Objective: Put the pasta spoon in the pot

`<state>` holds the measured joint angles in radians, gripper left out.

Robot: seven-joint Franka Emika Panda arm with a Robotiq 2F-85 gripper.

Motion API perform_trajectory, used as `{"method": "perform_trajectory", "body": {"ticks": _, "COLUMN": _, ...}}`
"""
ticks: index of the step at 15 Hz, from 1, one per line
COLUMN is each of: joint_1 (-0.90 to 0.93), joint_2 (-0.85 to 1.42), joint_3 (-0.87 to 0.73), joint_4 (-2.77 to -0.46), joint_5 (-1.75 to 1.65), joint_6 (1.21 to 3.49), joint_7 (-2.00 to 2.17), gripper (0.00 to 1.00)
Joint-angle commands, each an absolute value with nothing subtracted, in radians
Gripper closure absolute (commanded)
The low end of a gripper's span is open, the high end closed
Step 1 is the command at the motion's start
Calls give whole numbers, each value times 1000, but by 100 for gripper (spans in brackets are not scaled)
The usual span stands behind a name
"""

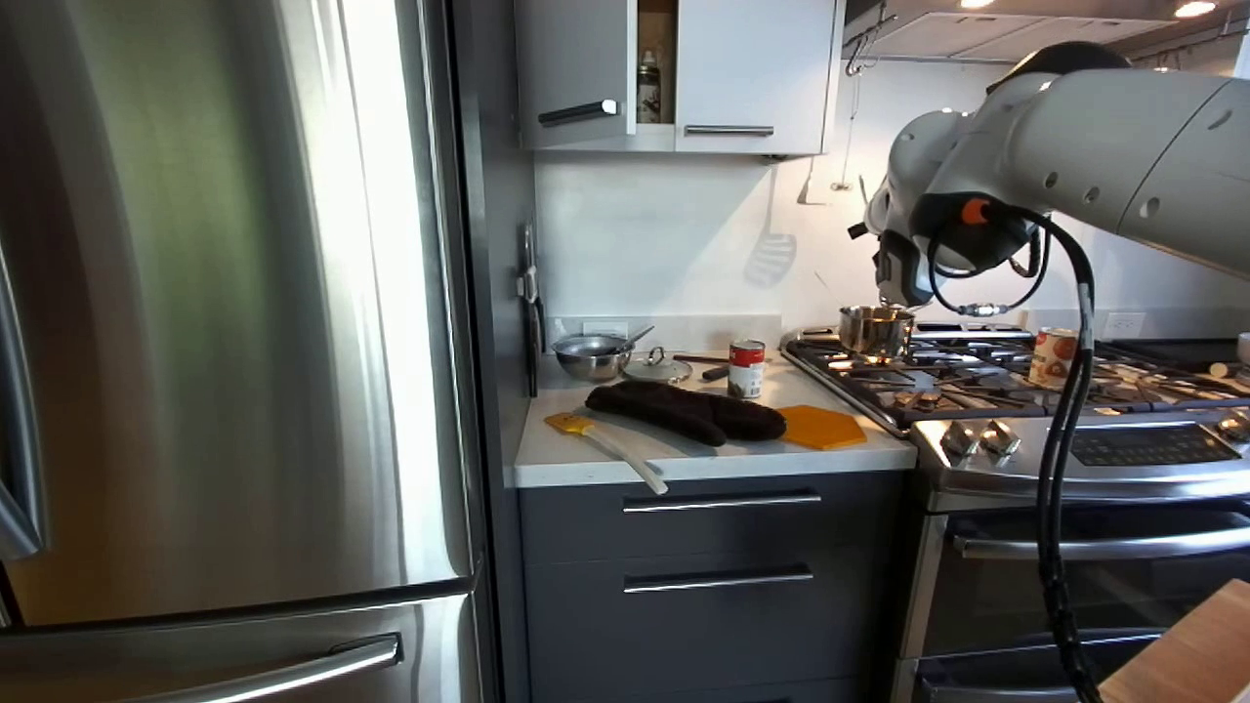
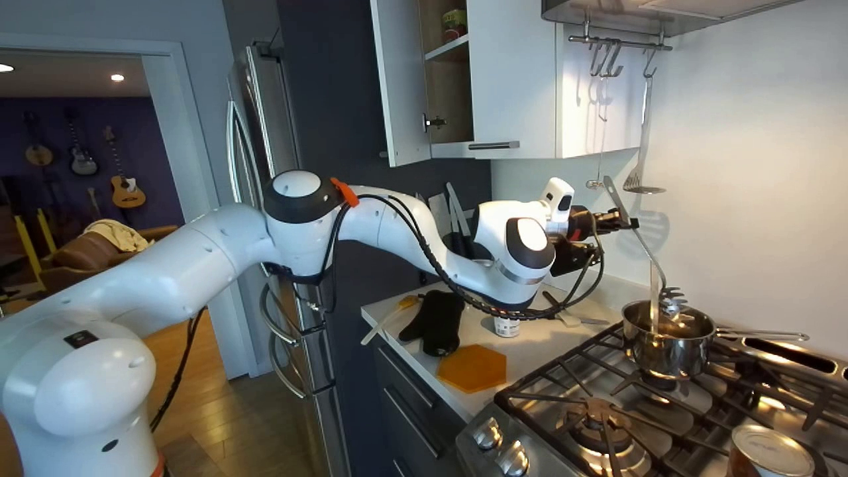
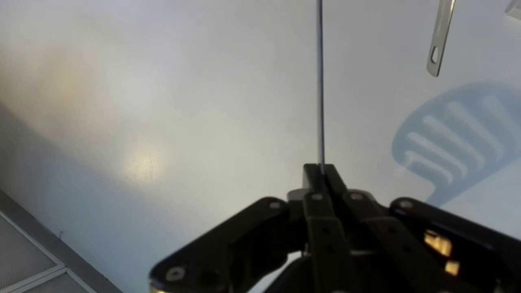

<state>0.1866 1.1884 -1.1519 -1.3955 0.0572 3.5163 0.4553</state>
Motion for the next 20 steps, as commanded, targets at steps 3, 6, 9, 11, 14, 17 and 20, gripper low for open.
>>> {"method": "perform_trajectory", "body": {"ticks": 3, "joint_1": 173, "joint_2": 1310, "joint_3": -1194, "joint_4": -1334, "joint_5": 99, "joint_6": 3532, "joint_7": 451, "gripper": 99}}
{"method": "perform_trajectory", "body": {"ticks": 6, "joint_1": 167, "joint_2": 1338, "joint_3": -1197, "joint_4": -1317, "joint_5": 89, "joint_6": 3529, "joint_7": 446, "gripper": 99}}
{"method": "perform_trajectory", "body": {"ticks": 9, "joint_1": 166, "joint_2": 1363, "joint_3": -1205, "joint_4": -1303, "joint_5": 82, "joint_6": 3523, "joint_7": 436, "gripper": 99}}
{"method": "perform_trajectory", "body": {"ticks": 11, "joint_1": 162, "joint_2": 1380, "joint_3": -1208, "joint_4": -1291, "joint_5": 78, "joint_6": 3526, "joint_7": 425, "gripper": 99}}
{"method": "perform_trajectory", "body": {"ticks": 14, "joint_1": 154, "joint_2": 1401, "joint_3": -1204, "joint_4": -1275, "joint_5": 66, "joint_6": 3522, "joint_7": 406, "gripper": 99}}
{"method": "perform_trajectory", "body": {"ticks": 17, "joint_1": 143, "joint_2": 1418, "joint_3": -1198, "joint_4": -1254, "joint_5": 60, "joint_6": 3519, "joint_7": 390, "gripper": 99}}
{"method": "perform_trajectory", "body": {"ticks": 20, "joint_1": 134, "joint_2": 1431, "joint_3": -1198, "joint_4": -1234, "joint_5": 59, "joint_6": 3516, "joint_7": 375, "gripper": 99}}
